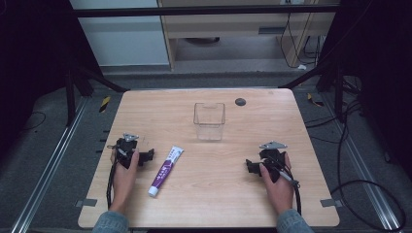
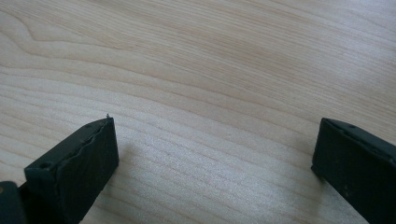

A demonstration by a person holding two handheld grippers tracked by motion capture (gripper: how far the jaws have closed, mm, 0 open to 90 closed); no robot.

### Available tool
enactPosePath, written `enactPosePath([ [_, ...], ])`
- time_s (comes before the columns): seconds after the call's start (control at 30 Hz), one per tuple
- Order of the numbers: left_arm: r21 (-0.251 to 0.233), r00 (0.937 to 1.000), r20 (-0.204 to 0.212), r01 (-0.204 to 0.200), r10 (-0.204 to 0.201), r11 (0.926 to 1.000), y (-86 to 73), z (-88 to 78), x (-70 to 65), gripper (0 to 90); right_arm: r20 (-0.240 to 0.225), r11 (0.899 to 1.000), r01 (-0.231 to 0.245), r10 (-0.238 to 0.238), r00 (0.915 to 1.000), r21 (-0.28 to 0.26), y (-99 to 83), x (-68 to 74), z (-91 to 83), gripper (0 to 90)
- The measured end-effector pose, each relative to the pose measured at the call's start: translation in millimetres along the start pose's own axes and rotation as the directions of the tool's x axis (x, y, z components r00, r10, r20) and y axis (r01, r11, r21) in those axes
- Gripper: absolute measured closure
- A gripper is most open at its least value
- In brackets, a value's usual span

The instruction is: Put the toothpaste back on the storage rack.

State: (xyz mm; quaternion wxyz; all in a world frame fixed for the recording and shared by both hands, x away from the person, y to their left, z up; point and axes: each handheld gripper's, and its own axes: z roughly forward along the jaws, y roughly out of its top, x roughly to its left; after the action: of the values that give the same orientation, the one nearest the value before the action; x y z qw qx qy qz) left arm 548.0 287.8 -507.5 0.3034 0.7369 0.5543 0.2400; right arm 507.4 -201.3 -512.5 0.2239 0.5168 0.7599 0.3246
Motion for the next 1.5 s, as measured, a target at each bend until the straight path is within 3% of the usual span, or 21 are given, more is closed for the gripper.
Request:
enactPosePath([
  [0.3,0.002,0.9999,-0.009,0.009,-0.009,1.0000,0.8,0.6,-1.7,0.0,0.000,1.000,0.001,-0.001,1.0000,0.000,0.0,0.0,0.0,0.6],
  [0.47,0.008,0.9994,0.027,-0.022,0.021,0.9997,0.1,-2.4,-3.2,2.0,0.000,1.000,0.000,0.000,1.0000,0.000,0.0,0.0,0.0,0.6],
  [0.6,-0.015,0.9972,0.041,-0.062,0.062,0.9980,1.7,-16.4,-11.4,2.4,0.000,1.000,0.001,-0.001,1.0000,-0.001,0.0,-0.1,0.1,0.6],
  [0.8,-0.045,0.9980,0.056,-0.028,0.031,0.9986,2.4,-45.4,-11.9,3.2,0.001,1.000,-0.002,0.002,1.0000,0.000,0.2,0.1,0.1,0.6],
  [0.9,-0.049,0.9980,0.045,-0.042,0.044,0.9979,3.1,-53.8,-11.5,4.0,0.006,1.000,-0.007,0.007,1.0000,0.001,0.8,0.7,0.8,0.5],
  [0.93,-0.065,0.9972,0.062,-0.037,0.041,0.9972,3.3,-60.9,-10.6,4.0,0.009,1.000,-0.009,0.009,0.9999,0.001,1.2,1.2,1.2,0.5],
  [1.0,-0.077,0.9965,0.078,-0.024,0.030,0.9968,3.1,-65.6,-8.8,4.4,0.010,1.000,-0.010,0.010,0.9999,0.001,1.2,1.2,1.2,0.5],
  [1.17,-0.084,0.9947,0.093,-0.035,0.043,0.9959,3.9,-72.7,-13.3,5.1,0.010,1.000,-0.009,0.009,0.9999,0.002,1.2,1.3,1.2,0.5],
  [1.33,-0.100,0.9914,0.109,-0.061,0.072,0.9931,9.8,-82.6,-24.5,5.1,0.010,1.000,-0.011,0.011,0.9999,0.002,1.2,1.3,1.1,0.5],
  [1.5,-0.089,0.9852,0.120,-0.112,0.123,0.9896,14.1,-91.4,-37.3,4.7,0.012,1.000,-0.012,0.012,0.9999,0.002,1.3,1.5,1.2,0.5],
])
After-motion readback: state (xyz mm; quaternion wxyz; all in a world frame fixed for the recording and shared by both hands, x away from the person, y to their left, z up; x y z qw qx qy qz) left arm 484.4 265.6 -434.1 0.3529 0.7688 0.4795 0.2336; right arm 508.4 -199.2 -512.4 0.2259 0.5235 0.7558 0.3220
